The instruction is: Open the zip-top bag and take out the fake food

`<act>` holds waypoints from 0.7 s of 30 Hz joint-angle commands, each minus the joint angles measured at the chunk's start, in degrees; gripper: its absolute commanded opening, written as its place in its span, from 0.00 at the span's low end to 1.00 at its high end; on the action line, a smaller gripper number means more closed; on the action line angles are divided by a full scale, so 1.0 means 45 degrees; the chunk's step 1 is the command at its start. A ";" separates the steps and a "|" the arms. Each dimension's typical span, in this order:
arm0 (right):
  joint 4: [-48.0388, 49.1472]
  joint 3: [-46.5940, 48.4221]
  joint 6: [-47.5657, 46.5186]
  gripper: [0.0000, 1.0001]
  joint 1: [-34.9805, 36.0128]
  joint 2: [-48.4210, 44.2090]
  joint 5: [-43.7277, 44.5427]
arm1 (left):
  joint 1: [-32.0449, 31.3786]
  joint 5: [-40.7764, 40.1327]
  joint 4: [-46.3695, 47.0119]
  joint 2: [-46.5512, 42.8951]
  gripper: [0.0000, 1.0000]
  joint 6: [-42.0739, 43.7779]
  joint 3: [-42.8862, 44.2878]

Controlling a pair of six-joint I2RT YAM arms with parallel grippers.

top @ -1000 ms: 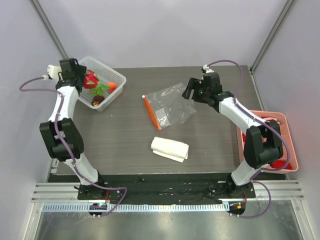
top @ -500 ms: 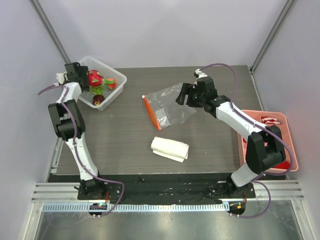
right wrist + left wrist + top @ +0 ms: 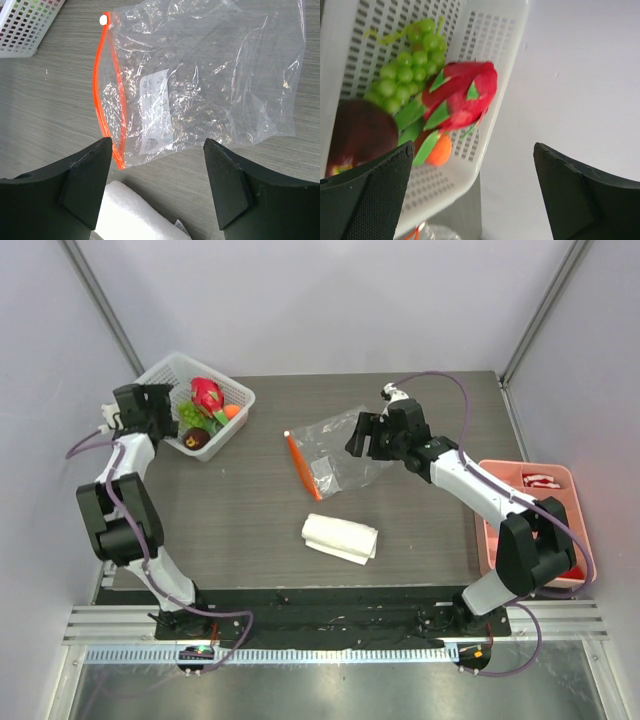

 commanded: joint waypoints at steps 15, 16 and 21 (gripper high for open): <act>0.0027 -0.4115 0.2082 1.00 0.0243 -0.5075 0.1587 | -0.8915 0.0897 -0.0012 -1.2654 1.00 0.6675 -0.9093; 0.0085 -0.4776 0.2354 1.00 0.0243 -0.5485 0.1767 | -0.9253 0.0859 -0.0010 -1.3031 1.00 0.6856 -0.9425; 0.0202 -0.6224 0.2532 1.00 0.0262 -0.8022 0.2451 | -1.0446 0.1968 0.1901 -1.5278 1.00 0.6897 -1.1906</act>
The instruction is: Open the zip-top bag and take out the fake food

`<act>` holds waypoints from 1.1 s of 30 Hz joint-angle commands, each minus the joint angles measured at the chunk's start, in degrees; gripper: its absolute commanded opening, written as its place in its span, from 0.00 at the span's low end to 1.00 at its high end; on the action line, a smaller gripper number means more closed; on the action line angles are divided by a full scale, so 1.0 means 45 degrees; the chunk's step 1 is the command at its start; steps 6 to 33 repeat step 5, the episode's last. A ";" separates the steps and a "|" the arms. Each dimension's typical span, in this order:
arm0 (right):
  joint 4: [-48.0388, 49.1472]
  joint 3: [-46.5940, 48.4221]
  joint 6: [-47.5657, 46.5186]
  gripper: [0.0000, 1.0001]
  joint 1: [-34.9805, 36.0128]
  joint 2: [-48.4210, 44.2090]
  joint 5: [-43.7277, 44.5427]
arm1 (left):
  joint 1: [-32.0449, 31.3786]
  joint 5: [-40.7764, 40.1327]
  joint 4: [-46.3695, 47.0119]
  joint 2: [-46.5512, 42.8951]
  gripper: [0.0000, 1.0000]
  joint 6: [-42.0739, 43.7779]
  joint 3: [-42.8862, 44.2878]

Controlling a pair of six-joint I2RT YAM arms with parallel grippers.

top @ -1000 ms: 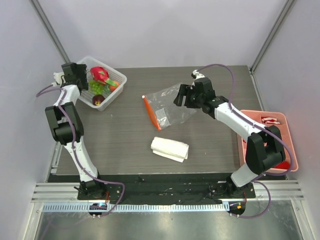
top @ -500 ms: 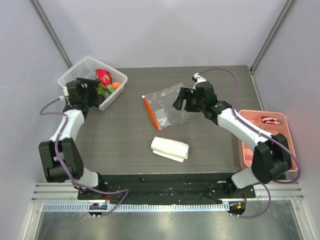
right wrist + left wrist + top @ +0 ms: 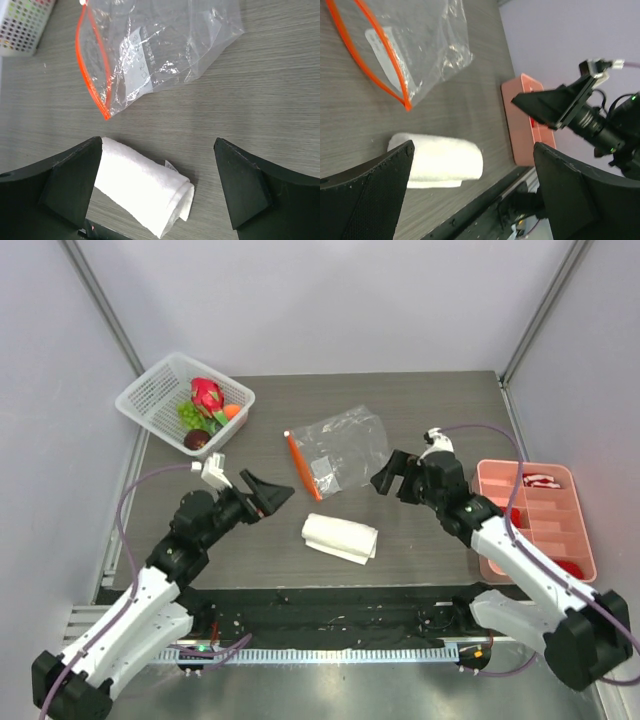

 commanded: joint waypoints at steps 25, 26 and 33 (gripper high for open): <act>0.2099 -0.1911 0.0556 1.00 0.0107 -0.3284 0.0020 | -0.0608 0.1065 0.2880 -0.3799 1.00 0.0870 -0.2501; 0.2099 -0.1911 0.0556 1.00 0.0107 -0.3284 0.0020 | -0.0608 0.1065 0.2880 -0.3799 1.00 0.0870 -0.2501; 0.2099 -0.1911 0.0556 1.00 0.0107 -0.3284 0.0020 | -0.0608 0.1065 0.2880 -0.3799 1.00 0.0870 -0.2501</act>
